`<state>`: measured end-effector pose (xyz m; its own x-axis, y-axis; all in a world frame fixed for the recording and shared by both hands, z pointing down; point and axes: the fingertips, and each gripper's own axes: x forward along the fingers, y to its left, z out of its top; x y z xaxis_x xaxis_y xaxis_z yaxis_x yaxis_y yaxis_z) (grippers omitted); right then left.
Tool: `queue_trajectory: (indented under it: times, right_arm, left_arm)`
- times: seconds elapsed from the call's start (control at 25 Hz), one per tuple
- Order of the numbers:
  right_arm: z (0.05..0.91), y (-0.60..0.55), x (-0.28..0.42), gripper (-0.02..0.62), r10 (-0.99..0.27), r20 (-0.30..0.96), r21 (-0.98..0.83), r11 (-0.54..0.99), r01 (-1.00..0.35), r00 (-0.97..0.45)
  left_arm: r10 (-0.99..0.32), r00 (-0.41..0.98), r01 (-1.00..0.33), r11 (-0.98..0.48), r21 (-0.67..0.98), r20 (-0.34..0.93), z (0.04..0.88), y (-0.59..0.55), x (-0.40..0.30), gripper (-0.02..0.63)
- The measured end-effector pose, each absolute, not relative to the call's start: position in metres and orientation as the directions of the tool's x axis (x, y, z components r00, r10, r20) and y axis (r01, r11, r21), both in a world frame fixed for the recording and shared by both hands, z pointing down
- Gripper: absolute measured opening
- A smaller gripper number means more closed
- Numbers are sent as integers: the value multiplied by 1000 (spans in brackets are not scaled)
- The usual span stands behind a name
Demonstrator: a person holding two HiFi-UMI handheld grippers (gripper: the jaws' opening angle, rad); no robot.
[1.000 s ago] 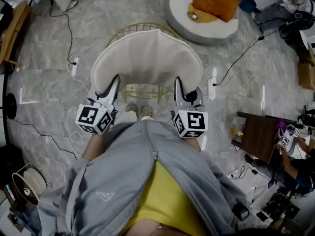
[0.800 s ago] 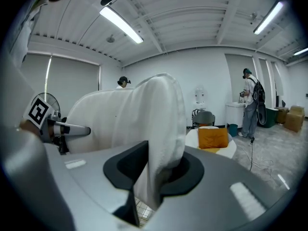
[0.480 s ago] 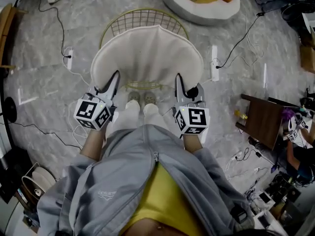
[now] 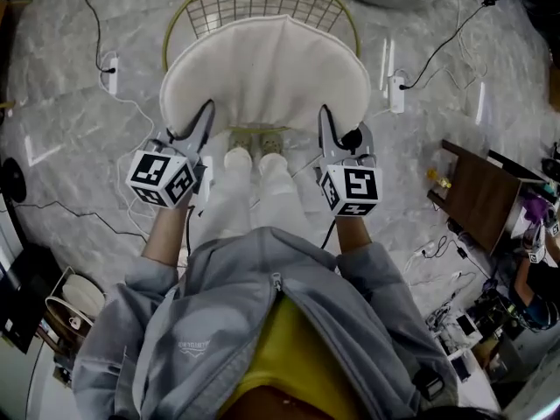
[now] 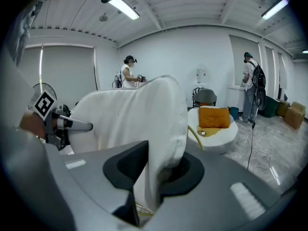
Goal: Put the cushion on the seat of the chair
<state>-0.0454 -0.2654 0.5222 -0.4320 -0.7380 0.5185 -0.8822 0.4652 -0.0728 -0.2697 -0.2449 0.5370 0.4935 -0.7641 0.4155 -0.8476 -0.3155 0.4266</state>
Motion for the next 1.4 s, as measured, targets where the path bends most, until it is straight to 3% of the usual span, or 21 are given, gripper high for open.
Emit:
queue_trajectory:
  times: [0.76,1.08,1.4]
  right_arm:
    - [735,-270,-41,92,-547,735,-158,437,-886,-401]
    - [790,-267,-38,100,-415,824,-205,416,-886,-386]
    - [825,-275,-37,115,-365,859,-197,411,-890,-358]
  left_arm:
    - [-581,542,-819,-206,535,607,749,-245,-269,69]
    - [-478,578,-792,-133,596,661,806,-236,-268,72]
    - [-411,548,-825,-120,553,729,845,-247,-274,97]
